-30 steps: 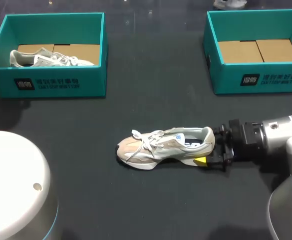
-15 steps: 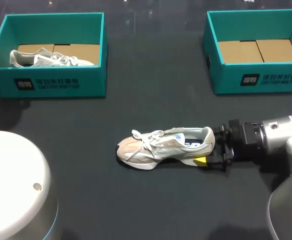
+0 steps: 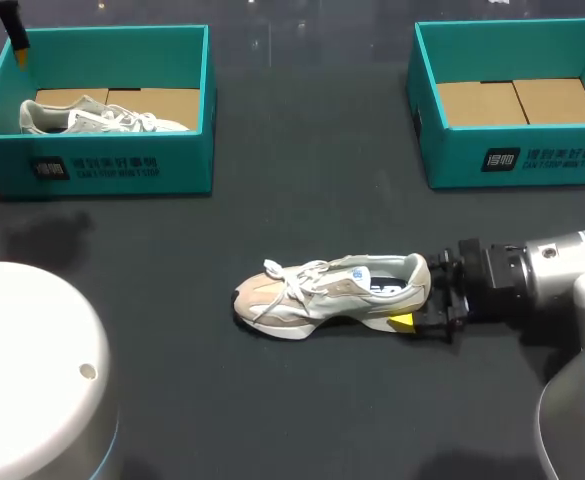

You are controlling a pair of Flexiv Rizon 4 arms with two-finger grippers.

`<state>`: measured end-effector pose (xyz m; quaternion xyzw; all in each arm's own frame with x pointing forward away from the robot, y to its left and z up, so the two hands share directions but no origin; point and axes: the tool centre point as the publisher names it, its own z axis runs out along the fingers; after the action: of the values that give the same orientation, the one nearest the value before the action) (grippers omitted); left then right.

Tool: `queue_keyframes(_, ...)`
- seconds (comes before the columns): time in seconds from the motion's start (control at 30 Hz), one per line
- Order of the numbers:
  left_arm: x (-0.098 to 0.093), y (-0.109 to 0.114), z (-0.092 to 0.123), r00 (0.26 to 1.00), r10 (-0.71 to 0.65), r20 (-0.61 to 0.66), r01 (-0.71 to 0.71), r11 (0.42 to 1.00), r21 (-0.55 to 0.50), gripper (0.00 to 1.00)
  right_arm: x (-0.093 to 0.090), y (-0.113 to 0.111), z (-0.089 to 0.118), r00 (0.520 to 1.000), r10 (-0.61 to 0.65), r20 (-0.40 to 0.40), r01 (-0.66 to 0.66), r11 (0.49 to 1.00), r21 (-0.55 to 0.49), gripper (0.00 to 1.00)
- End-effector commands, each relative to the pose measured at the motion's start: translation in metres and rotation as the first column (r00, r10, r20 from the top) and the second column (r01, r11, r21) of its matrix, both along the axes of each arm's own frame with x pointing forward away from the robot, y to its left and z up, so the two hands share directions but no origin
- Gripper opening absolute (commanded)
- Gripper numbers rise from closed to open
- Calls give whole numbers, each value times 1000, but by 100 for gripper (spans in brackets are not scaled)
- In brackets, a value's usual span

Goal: Take the shoe out of the shoebox, open the shoe tongue, remove and reinsert the insole, then place the shoe into the shoebox

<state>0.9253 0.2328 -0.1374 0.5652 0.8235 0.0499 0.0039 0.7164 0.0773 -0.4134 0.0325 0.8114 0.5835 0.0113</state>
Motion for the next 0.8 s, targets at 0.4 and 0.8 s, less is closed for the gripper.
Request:
queue_keyframes(0.4,-74,-82,-10,714,683,-155,-698,711,-80,100,-1,0,1,1000,0,-1,0,1000,-5,0)
queue_keyframes(0.8,-74,-82,-10,714,683,-155,-698,711,-80,100,-1,0,1,1000,0,-1,0,1000,-5,0)
